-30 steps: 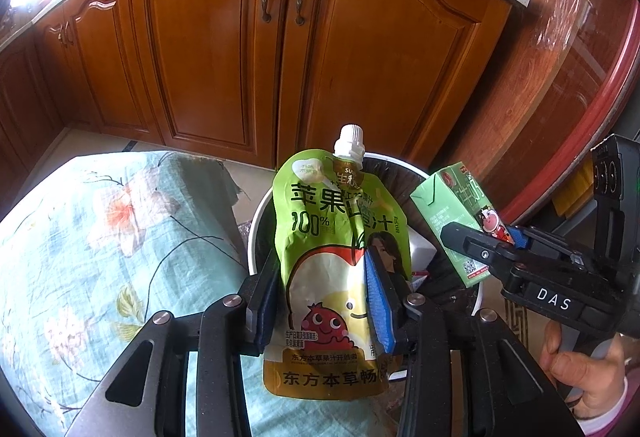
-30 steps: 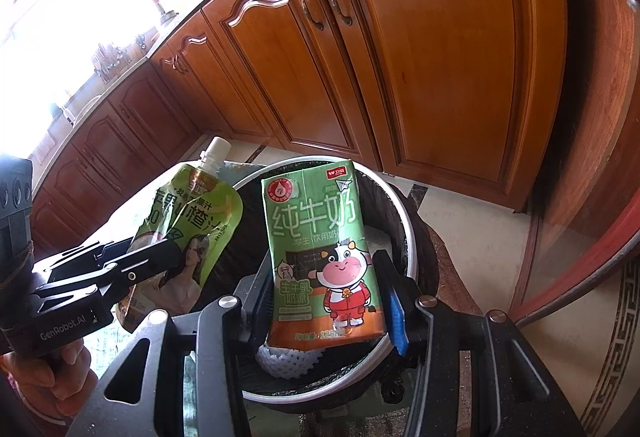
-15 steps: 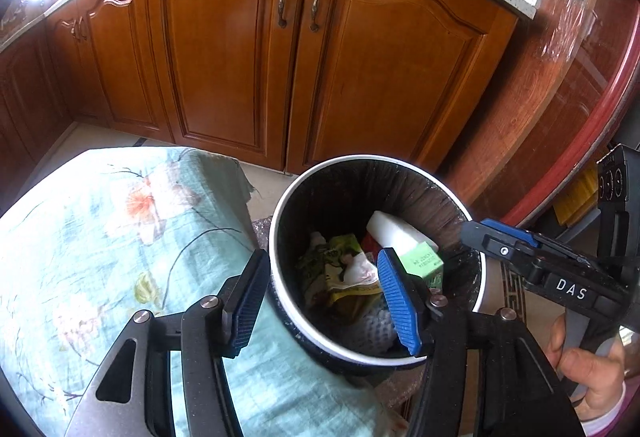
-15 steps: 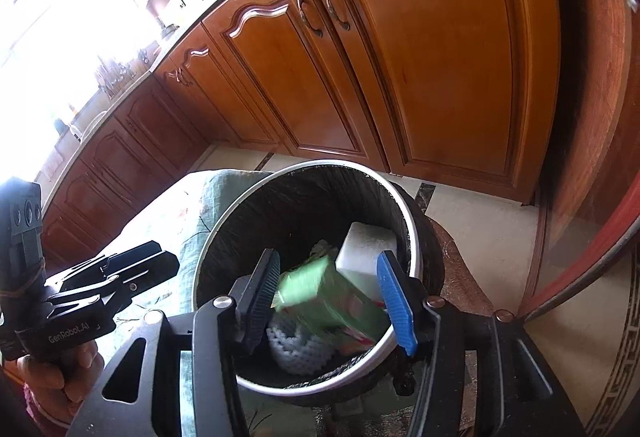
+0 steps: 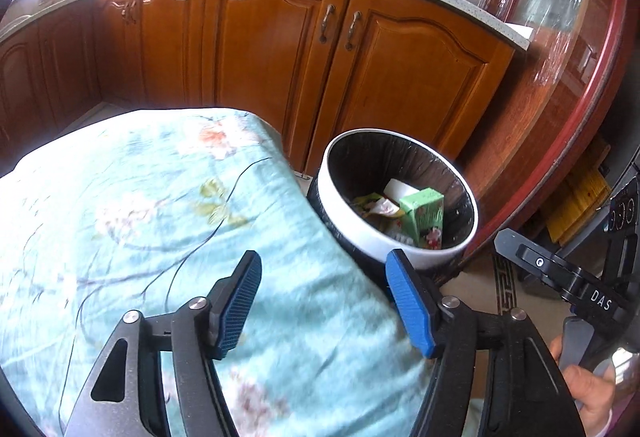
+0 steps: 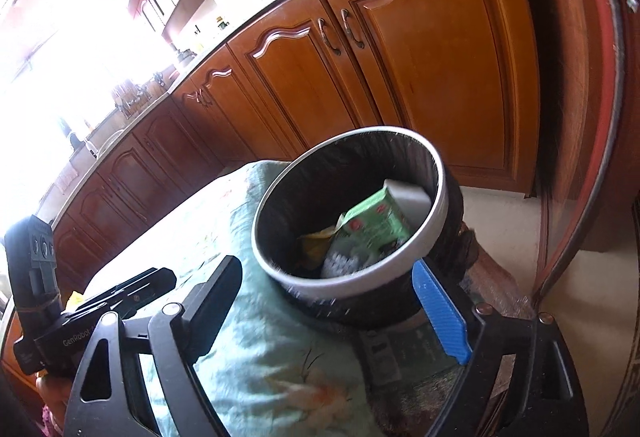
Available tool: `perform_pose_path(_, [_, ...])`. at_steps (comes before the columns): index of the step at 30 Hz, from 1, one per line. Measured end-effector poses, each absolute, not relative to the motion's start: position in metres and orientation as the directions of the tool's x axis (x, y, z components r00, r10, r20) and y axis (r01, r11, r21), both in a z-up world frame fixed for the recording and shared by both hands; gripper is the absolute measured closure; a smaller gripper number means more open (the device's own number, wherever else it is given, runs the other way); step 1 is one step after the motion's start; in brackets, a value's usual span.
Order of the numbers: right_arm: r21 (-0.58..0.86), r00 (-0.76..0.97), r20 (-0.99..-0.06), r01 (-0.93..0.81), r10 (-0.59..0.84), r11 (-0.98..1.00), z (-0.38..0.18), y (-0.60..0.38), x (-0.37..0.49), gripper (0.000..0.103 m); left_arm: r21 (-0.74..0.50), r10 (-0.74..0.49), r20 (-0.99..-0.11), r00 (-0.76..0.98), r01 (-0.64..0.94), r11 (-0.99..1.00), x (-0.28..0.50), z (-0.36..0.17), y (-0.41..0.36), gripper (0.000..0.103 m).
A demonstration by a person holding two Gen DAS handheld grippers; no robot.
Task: Collect trash
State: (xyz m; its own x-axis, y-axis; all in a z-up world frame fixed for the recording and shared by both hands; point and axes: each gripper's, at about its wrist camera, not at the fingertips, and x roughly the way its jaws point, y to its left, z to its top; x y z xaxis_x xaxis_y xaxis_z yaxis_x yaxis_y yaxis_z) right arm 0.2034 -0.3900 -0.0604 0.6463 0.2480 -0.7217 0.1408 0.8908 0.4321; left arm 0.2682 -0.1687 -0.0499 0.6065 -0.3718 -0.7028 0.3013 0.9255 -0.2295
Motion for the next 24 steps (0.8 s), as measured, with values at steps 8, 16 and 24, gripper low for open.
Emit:
perform_pose_path(8, [0.362,0.703,-0.692,0.142,0.163,0.921,-0.043,-0.35,0.151,0.004,-0.212,-0.361,-0.621,0.696,0.293,0.932,0.196,-0.045,-0.128,0.027])
perform_pose_path(16, [0.297,0.799,-0.593,0.1,0.102,0.95,-0.002,-0.329,0.114,0.003,-0.196,-0.369,-0.53,0.764,0.313,0.929,0.137,-0.028,-0.104,0.025])
perform_pose_path(24, [0.145,0.888,-0.46,0.101,-0.023,0.984,0.022,-0.309,0.074,0.0,-0.077,-0.25,-0.351,0.902,0.238,0.968,0.071,-0.028,-0.098,0.001])
